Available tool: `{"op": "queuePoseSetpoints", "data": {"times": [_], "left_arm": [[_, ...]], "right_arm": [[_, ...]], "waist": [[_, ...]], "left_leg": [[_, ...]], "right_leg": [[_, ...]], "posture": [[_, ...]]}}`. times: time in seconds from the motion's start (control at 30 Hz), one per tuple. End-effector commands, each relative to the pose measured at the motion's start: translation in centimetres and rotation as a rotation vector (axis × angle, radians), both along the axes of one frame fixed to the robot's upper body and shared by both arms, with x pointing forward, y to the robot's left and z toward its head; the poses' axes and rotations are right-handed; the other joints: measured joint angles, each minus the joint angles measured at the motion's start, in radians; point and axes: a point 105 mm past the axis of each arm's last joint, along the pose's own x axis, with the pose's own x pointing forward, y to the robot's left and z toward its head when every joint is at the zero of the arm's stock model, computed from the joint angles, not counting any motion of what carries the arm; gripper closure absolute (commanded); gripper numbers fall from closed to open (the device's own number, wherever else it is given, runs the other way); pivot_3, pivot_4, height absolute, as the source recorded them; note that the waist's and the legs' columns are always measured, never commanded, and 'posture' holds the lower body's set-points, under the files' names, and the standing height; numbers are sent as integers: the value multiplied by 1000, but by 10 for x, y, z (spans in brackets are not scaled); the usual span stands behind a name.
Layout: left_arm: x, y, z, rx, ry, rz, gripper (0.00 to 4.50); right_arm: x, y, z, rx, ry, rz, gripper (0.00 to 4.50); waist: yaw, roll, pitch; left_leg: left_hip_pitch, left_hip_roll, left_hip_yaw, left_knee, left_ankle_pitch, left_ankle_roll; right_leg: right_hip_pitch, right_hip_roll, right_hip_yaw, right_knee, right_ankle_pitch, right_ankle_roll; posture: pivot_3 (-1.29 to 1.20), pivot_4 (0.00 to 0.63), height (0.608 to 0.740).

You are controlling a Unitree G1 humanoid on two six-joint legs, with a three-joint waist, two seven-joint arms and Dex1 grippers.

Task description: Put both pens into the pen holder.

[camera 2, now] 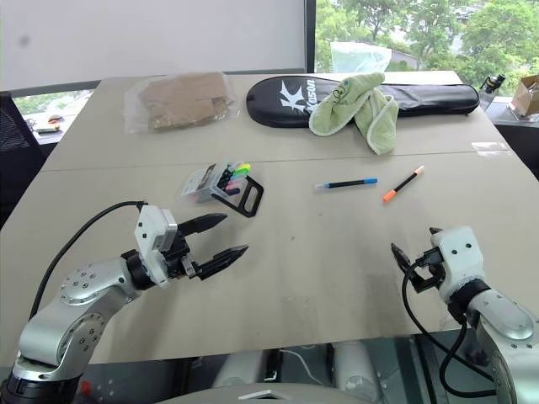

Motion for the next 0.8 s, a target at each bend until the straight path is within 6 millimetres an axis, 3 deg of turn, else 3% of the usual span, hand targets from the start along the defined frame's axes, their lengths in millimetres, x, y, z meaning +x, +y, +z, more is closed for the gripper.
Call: {"op": "queuePoseSetpoints", "data": {"times": [0.03,0.13,0.3,0.53,0.67,0.77,0.8], "left_arm": [[0,-11,15,-29,-58,-54,77],[-1,-28,36,-71,-108,-145,77],[-7,-36,43,-44,-140,-222,77],[-10,-45,49,-60,-170,-234,77],[-12,-49,52,-70,-188,-210,77],[-13,-47,53,-76,-195,-181,0],[-14,-46,54,-79,-196,-173,0]], "right_arm": [[13,-5,18,10,-62,-100,0],[40,-3,31,83,-19,-237,0],[80,-3,42,245,60,-373,0],[135,-13,23,264,220,-575,0],[144,-23,-3,191,317,-633,0],[144,-27,-7,139,327,-605,822],[144,-28,-7,132,330,-596,1281]], "waist": [[0,0,0],[-7,-1,1],[-8,-1,1],[-2,0,0],[-9,0,0],[-5,0,-1],[-2,0,-1]], "left_leg": [[0,0,0,0,0,0],[0,1,0,1,0,0],[1,0,0,-1,0,0],[-13,-3,-2,-1,0,0],[-14,-4,0,-1,0,0],[-13,-4,-2,-1,0,0],[-12,-4,-2,-1,0,0]], "right_leg": [[0,0,0,0,0,0],[0,0,0,0,0,0],[0,1,-1,1,2,-3],[-11,0,-2,0,6,-2],[-11,-1,-1,-1,6,-1],[-10,-1,-2,-1,6,-1],[-10,-1,-2,0,6,-1]], "posture": [[0,150,740],[0,150,740],[0,150,740],[0,150,740],[0,150,740],[0,150,740],[0,150,740]]}}
